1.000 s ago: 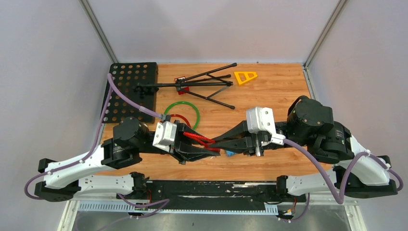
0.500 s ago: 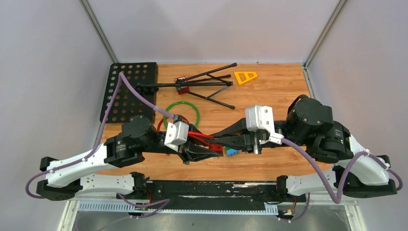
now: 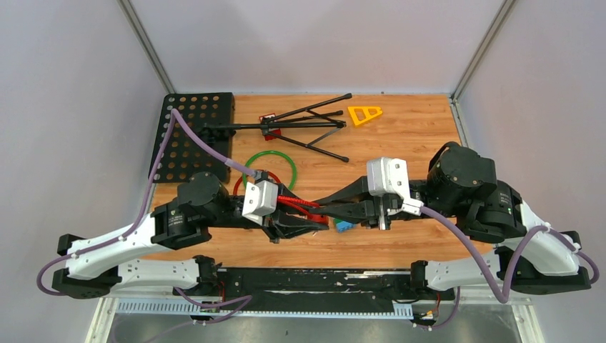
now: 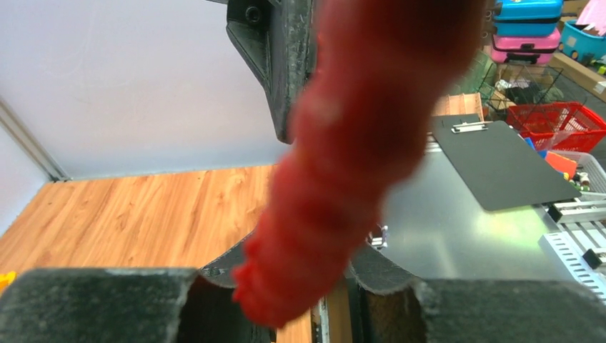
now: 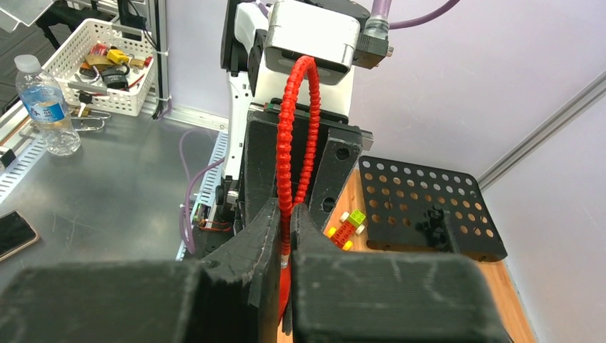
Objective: Lock with the key
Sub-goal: Lock the lock.
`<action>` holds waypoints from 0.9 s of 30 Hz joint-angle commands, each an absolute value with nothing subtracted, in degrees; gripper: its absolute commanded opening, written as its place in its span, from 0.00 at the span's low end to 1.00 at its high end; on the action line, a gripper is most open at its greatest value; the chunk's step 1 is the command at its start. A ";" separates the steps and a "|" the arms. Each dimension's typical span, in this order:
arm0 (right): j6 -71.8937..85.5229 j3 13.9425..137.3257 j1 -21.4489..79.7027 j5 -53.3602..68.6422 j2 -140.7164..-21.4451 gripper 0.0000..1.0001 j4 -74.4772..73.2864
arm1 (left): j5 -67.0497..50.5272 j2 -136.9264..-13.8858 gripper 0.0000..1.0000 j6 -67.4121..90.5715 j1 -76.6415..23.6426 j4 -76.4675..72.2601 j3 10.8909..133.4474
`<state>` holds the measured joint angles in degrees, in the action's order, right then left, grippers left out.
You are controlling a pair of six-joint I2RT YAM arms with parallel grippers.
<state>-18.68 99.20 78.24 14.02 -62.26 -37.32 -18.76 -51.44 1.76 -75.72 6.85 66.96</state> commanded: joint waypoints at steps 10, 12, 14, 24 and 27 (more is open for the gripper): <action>-17.20 96.10 78.12 12.48 -62.80 0.00 -39.25 | -17.06 -50.04 0.00 0.09 -76.03 5.66 68.73; -17.14 95.33 78.13 12.06 -62.47 0.00 -39.12 | -16.90 -49.92 0.00 0.07 -76.09 5.68 68.90; -17.14 94.82 78.12 11.36 -62.20 0.00 -39.01 | -16.92 -49.84 0.00 0.09 -76.03 5.76 68.93; -17.48 94.21 78.13 6.16 -60.70 0.00 -38.23 | -17.61 -49.74 0.00 0.09 -76.03 5.82 68.91; -17.51 94.07 78.08 5.90 -60.64 0.00 -38.39 | -17.66 -49.74 0.00 0.09 -76.03 5.80 68.96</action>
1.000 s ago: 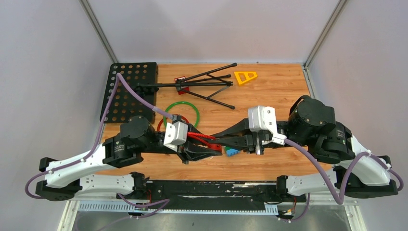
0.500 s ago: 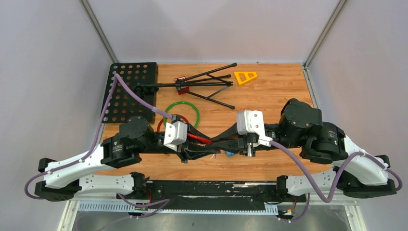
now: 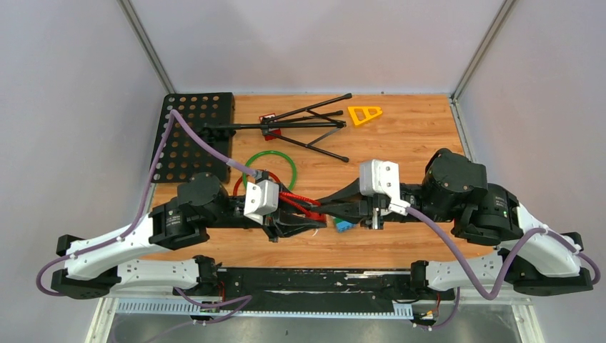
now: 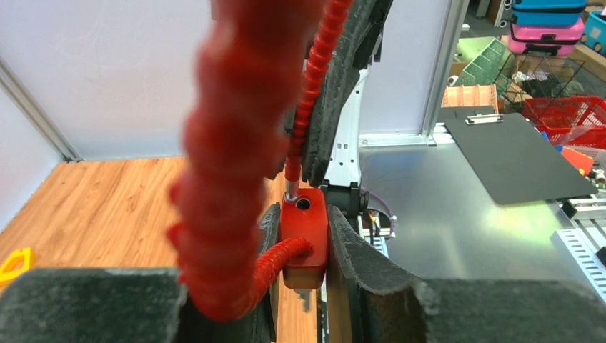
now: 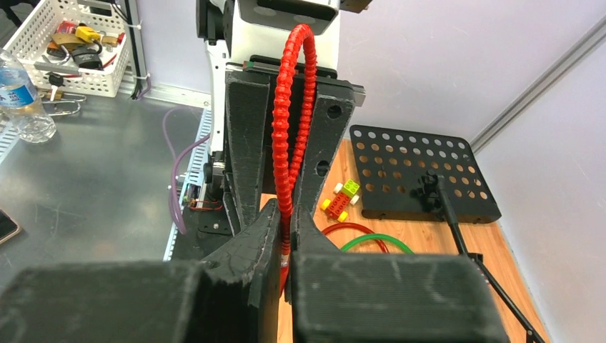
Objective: Lock with the key
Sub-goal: Lock the lock.
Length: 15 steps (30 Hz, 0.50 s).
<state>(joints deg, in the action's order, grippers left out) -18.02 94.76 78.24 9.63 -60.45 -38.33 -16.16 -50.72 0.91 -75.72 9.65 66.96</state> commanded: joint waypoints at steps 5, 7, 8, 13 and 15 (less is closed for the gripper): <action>-17.21 93.94 78.13 5.86 -61.06 0.00 -39.06 | -17.68 -49.70 0.00 0.09 -76.03 5.58 68.93; -16.94 93.83 78.09 6.47 -61.24 0.00 -39.03 | -17.59 -49.79 0.00 0.09 -76.03 5.54 68.88; -16.76 93.79 78.06 6.96 -61.30 0.00 -39.02 | -17.50 -49.90 0.00 0.09 -76.03 5.58 68.94; -16.43 93.33 78.13 9.53 -61.61 0.00 -39.66 | -17.04 -49.84 0.00 0.09 -76.03 5.71 68.86; -16.41 93.10 78.11 10.59 -61.26 0.00 -39.95 | -16.79 -49.46 0.00 0.08 -76.03 5.53 68.70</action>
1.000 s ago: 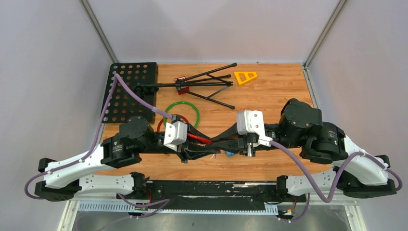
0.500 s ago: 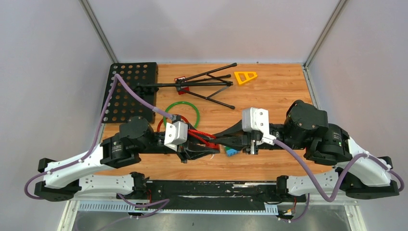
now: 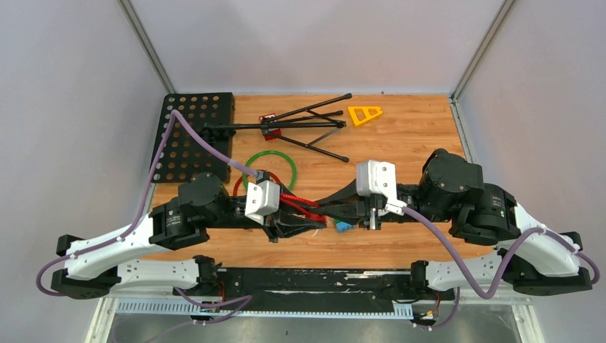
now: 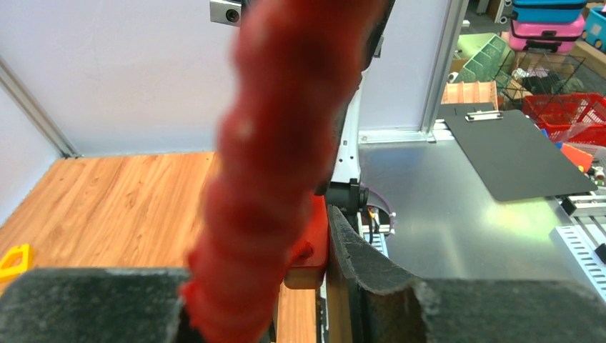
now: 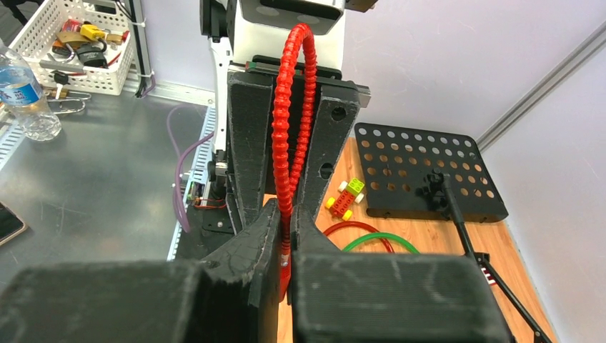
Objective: Lock with the key
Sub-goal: Lock the lock.
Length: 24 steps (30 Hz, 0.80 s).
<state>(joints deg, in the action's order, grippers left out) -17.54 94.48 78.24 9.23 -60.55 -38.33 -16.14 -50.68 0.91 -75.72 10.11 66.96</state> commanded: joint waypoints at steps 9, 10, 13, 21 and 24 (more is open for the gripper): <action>-16.52 91.90 78.13 12.06 -60.01 0.00 -39.83 | -15.93 -48.69 0.00 0.09 -76.03 5.02 68.11; -16.50 91.72 78.11 11.78 -59.86 0.00 -39.73 | -15.99 -48.59 0.00 0.09 -76.05 4.95 68.04; -16.50 91.23 78.08 10.84 -59.81 0.00 -39.75 | -16.00 -48.40 0.00 0.09 -76.03 4.74 67.88; -16.83 91.70 78.10 6.55 -64.06 0.00 -43.58 | -15.45 -48.19 0.00 0.09 -76.03 4.13 67.44; -16.75 89.88 78.07 4.83 -64.13 0.00 -43.70 | -14.37 -47.75 0.00 0.07 -76.05 3.90 67.14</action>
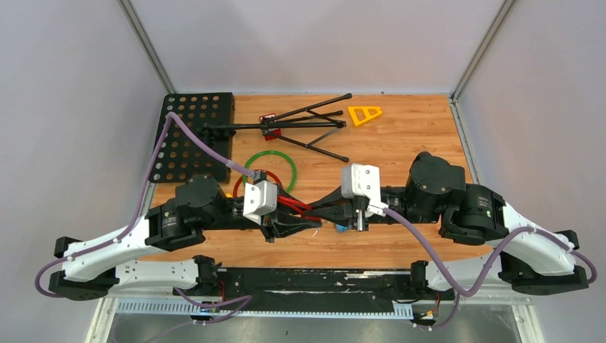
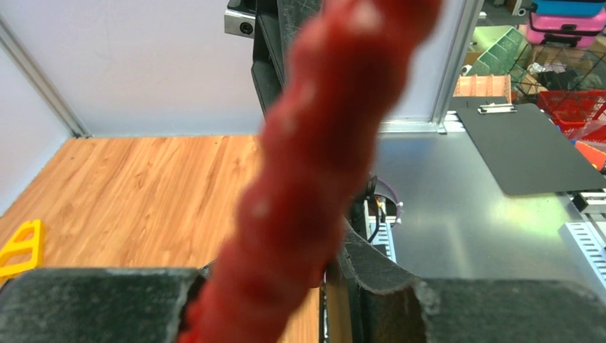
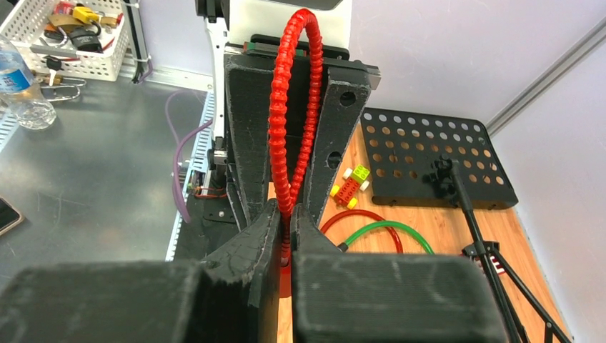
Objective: Lock with the key
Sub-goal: Lock the lock.
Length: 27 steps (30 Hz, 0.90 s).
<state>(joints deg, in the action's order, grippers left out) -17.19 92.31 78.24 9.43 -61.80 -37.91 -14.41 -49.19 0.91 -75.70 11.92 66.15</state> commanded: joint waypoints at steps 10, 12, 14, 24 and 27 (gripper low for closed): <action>-15.39 76.94 78.11 0.84 -58.23 0.00 -37.54 | -9.48 -45.59 0.00 0.09 -76.03 0.53 65.11; -15.28 74.86 78.06 0.24 -57.41 0.00 -36.08 | -8.25 -45.09 0.00 0.21 -76.04 -1.05 64.44; -14.89 72.68 78.18 0.17 -56.68 0.00 -34.71 | -6.73 -44.59 0.00 0.69 -76.03 -3.07 63.62; -16.50 61.78 80.33 -2.10 -50.92 0.00 -24.25 | -0.18 -42.47 0.00 3.81 -76.03 -8.92 61.12; -17.42 60.20 81.05 -1.50 -49.85 0.00 -23.28 | -0.16 -42.33 0.00 4.03 -76.03 -9.09 61.14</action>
<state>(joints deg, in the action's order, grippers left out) -16.97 64.71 79.88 -0.80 -49.50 -14.63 -2.48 -46.02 2.70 -75.99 10.70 57.78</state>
